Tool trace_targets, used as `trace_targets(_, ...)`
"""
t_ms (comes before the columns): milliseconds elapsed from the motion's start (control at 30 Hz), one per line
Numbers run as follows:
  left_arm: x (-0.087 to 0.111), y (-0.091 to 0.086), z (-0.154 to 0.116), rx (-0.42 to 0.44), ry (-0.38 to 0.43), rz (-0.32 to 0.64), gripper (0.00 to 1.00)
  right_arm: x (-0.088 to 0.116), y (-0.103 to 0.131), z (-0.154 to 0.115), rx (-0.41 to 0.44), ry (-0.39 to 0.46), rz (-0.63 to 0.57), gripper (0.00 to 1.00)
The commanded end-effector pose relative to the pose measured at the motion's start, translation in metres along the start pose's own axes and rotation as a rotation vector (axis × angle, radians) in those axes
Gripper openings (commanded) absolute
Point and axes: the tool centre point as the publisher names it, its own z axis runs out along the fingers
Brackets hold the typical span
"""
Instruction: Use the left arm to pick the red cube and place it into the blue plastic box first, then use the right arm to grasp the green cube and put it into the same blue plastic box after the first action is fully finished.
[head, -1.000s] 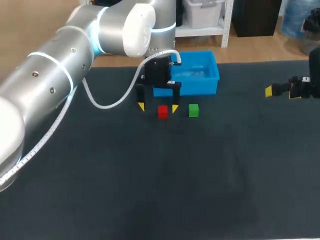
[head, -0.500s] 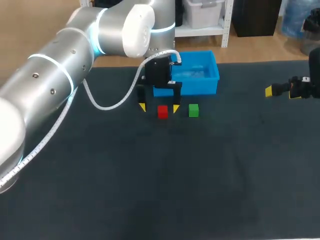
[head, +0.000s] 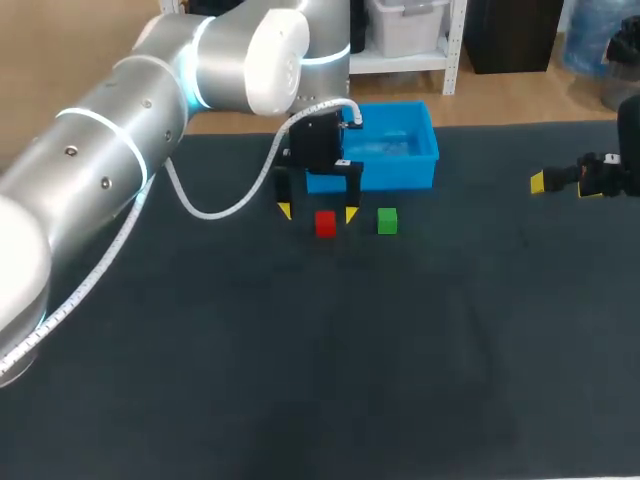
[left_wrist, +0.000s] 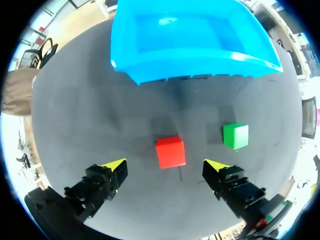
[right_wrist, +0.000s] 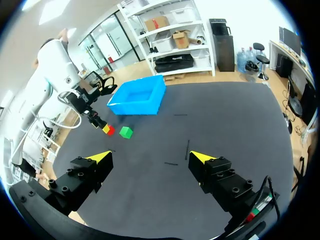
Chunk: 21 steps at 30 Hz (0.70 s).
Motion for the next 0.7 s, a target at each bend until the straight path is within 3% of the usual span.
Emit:
trace_targets(33, -0.014, -0.003, -0.005, -0.017, 0.039, 0.028, 1.00, 0.000, 0.000, 0.000, 0.000, 0.001, 0.000, 1.00)
trace_targets(333, -0.014, 0.002, 0.007, -0.017, 0.077, 0.052, 1.00, 0.000, 0.000, 0.000, 0.000, 0.001, 0.000, 1.00)
trace_targets(700, -0.010, -0.009, 0.022, 0.013, 0.104, 0.026, 1.00, 0.000, 0.000, 0.000, 0.000, 0.001, 0.000, 1.00)
